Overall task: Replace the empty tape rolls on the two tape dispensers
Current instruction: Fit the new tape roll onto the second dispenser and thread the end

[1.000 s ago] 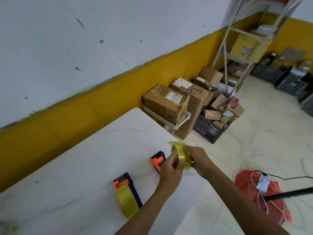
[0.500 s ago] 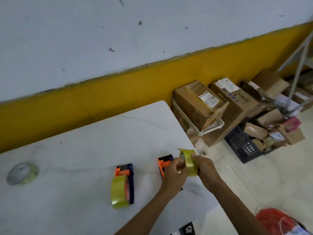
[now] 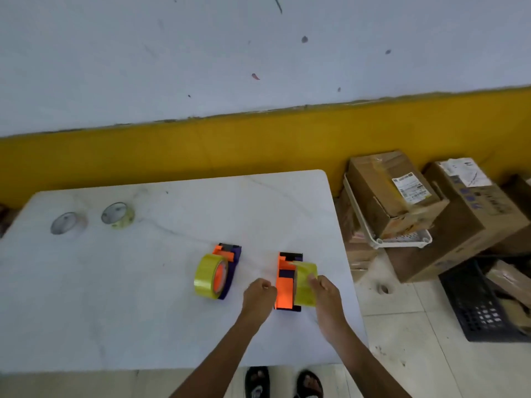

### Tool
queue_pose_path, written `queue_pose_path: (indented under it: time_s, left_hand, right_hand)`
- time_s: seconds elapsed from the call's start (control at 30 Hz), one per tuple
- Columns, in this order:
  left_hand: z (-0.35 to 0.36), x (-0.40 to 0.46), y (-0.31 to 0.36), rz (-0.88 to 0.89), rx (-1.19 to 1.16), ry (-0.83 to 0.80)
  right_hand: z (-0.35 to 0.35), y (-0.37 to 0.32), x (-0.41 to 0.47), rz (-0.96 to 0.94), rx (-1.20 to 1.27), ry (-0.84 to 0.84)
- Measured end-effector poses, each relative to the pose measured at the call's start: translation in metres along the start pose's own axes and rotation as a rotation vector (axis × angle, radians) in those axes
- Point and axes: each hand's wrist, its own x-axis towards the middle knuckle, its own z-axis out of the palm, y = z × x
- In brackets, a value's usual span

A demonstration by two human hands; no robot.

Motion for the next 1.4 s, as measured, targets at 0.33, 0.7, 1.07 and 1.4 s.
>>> queue_pose_path:
  time_s: [0.33,0.7,1.07,1.4]
  left_hand:
    - [0.002,-0.008,0.019,-0.047,-0.332,0.049]
    - [0.001,-0.006,0.001,-0.054,-0.332,-0.092]
    - [0.0,-0.001,-0.011,0.029,-0.14,-0.062]
    - [0.002,-0.007,-0.024,0.123,-0.085,-0.076]
  right_hand:
    - [0.01,-0.001,0.004,-0.027,-0.015,-0.079]
    - [0.038,0.017,-0.008,0.085,-0.024,-0.067]
    - [0.033,-0.017,0.02,-0.128,-0.59,-0.036]
    - [0.059,-0.003,0.005,0.24,-0.13,-0.01]
